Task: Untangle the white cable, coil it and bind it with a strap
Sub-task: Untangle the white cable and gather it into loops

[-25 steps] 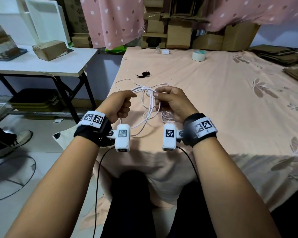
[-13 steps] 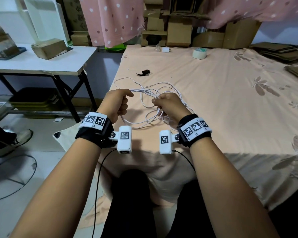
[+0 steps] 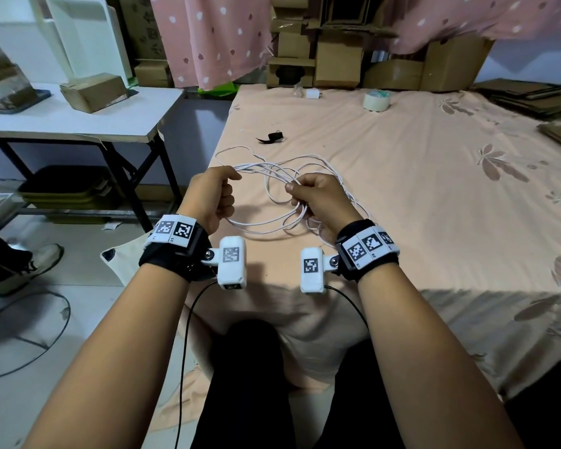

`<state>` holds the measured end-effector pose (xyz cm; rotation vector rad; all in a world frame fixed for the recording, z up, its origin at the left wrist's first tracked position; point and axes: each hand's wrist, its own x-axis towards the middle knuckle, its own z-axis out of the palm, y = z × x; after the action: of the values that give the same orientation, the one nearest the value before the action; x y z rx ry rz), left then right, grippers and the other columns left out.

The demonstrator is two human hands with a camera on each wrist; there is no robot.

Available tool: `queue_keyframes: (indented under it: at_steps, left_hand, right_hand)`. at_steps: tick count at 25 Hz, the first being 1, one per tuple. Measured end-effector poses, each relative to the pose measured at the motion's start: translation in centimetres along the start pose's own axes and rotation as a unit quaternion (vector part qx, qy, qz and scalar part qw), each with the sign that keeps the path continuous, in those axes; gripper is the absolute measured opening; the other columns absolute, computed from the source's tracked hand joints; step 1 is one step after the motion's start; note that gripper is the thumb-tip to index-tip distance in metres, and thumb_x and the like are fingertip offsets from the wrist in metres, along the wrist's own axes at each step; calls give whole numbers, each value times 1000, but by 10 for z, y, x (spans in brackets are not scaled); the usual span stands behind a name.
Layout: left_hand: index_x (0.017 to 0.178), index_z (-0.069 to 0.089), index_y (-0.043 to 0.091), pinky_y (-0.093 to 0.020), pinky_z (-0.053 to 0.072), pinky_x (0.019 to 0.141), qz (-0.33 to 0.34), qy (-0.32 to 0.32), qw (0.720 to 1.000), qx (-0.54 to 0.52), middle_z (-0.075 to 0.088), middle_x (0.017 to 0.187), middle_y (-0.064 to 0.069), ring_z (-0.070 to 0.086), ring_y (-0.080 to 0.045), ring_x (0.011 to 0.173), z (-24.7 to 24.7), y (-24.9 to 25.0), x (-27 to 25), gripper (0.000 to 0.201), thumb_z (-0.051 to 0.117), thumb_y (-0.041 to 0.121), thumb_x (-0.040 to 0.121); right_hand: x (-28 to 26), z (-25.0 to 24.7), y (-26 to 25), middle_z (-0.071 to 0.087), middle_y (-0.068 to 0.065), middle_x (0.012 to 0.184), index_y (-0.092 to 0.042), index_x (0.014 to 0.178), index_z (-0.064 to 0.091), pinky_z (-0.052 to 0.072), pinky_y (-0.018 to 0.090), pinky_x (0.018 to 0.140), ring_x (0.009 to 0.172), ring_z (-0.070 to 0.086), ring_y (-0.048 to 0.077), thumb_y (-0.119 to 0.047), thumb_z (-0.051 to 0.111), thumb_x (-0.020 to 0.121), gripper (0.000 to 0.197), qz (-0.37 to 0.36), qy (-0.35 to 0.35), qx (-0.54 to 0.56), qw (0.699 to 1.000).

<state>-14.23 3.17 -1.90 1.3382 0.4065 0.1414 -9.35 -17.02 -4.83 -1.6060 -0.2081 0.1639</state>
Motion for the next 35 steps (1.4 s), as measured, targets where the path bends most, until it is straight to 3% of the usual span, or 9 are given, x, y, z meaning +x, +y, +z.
queue_keyframes:
  at_steps: [4, 8, 11, 17, 20, 25, 30, 33, 35]
  left_hand:
    - [59, 25, 26, -25, 12, 45, -8, 15, 1000, -20, 13, 55, 5, 9, -18, 48, -7, -1, 1, 43, 59, 10, 82]
    - [62, 28, 25, -24, 14, 43, -8, 31, 999, -39, 15, 53, 6, 11, -17, 45, -8, -1, 3, 39, 58, 14, 83]
    - [75, 43, 24, -22, 17, 41, 0, 39, 998, -56, 17, 52, 7, 14, -16, 44, -9, 2, 4, 18, 58, 16, 81]
    - [63, 36, 24, -24, 12, 46, 12, 85, 991, -106, 16, 58, 5, 11, -15, 48, -16, 10, 4, 28, 53, 13, 83]
    - [62, 37, 23, -22, 13, 43, 13, 107, 984, -142, 18, 54, 6, 14, -13, 44, -15, 10, 4, 30, 53, 12, 85]
    - [61, 36, 23, -21, 16, 41, 17, 142, 971, -190, 20, 52, 6, 16, -14, 41, -23, 10, 8, 31, 53, 13, 84]
    - [59, 33, 23, -22, 12, 45, 23, 176, 956, -235, 18, 54, 5, 13, -15, 44, -35, 11, 13, 32, 54, 12, 79]
    - [62, 32, 24, -21, 13, 45, 27, 182, 955, -232, 19, 53, 5, 14, -15, 44, -35, 8, 13, 31, 55, 13, 79]
    - [63, 29, 25, -19, 14, 42, 26, 168, 960, -222, 18, 53, 6, 13, -15, 43, -29, 4, 12, 34, 54, 14, 82]
  right_hand:
    - [-7, -3, 1, 65, 18, 76, -1, 90, 67, 43, 21, 44, 59, 60, 25, -10, 60, 100, 15, 31, -53, 34, 998]
    - [-9, -1, 1, 71, 18, 90, -11, 86, 69, 47, 26, 62, 83, 68, 31, -21, 65, 97, 16, 61, -149, -18, 987]
    - [-10, 2, 3, 71, 13, 87, -4, 91, 68, 52, 20, 65, 78, 68, 21, -5, 65, 95, 5, 56, -184, -46, 980]
    - [-15, 5, 2, 67, 24, 94, -6, 85, 57, 55, 21, 75, 80, 65, 19, 4, 53, 98, 17, 92, -187, -73, 975]
    - [-16, 6, 2, 65, 11, 85, -8, 85, 61, 55, 36, 91, 85, 60, 20, 8, 58, 92, 17, 108, -187, -114, 970]
    - [-8, -1, 6, 75, 6, 85, -10, 80, 75, 57, 34, 80, 85, 70, 24, -8, 63, 84, 13, 23, -105, -432, 896]
    - [1, -22, 5, 75, 7, 95, -15, 87, 79, 55, 36, 87, 98, 67, 29, -18, 63, 89, 17, 2, -1, -512, 859]
    - [1, -26, -1, 74, -1, 104, -21, 92, 79, 37, 37, 104, 123, 57, 28, -23, 59, 94, 20, -48, 79, -568, 818]
    - [2, -23, -6, 72, 1, 95, -19, 80, 72, 36, 38, 101, 124, 57, 29, -23, 56, 96, 23, -65, 106, -551, 825]
